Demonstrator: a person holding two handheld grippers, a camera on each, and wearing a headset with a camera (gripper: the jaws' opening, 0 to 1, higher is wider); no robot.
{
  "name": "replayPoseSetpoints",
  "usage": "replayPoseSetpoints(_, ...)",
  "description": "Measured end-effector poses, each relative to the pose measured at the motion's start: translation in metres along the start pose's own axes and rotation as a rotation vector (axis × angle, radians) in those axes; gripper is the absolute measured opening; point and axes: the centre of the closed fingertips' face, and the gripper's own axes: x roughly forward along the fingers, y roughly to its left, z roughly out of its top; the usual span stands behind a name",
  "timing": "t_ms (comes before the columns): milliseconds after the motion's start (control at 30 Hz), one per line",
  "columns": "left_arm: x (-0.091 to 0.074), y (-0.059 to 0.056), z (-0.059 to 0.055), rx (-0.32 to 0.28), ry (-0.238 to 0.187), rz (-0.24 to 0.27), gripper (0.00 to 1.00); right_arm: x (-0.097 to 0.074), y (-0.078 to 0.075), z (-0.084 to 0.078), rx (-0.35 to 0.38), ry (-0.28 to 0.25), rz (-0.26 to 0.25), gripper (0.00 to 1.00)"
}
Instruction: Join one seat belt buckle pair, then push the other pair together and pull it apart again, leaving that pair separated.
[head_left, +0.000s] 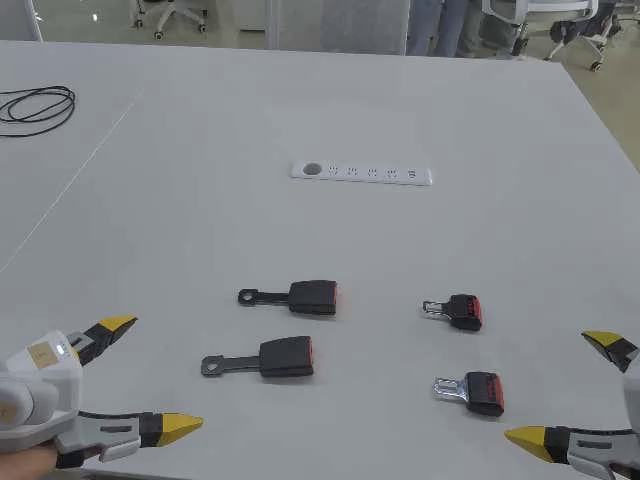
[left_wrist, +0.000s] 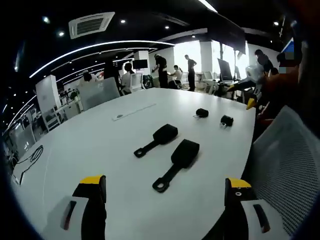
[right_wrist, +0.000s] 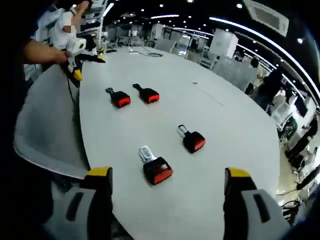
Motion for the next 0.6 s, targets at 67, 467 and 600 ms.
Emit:
replayPoseSetpoints(67, 0.000, -0.001, 0.000, 0.002, 0.003, -0.001, 1.00, 0.000, 0.002, -0.001, -0.053, 0.014, 0.000, 0.97)
replayPoseSetpoints(467, 0.000, -0.003, -0.003, 0.001, 0.016, 0.003, 0.98, -0.009, 0.002, 0.010, 0.019, -0.062, 0.016, 0.67)
replayPoseSetpoints(600, -0.001, -0.004, -0.002, 0.009, 0.018, 0.001, 0.93, -0.011, 0.003, 0.012, 0.025, -0.075, 0.027, 0.47)
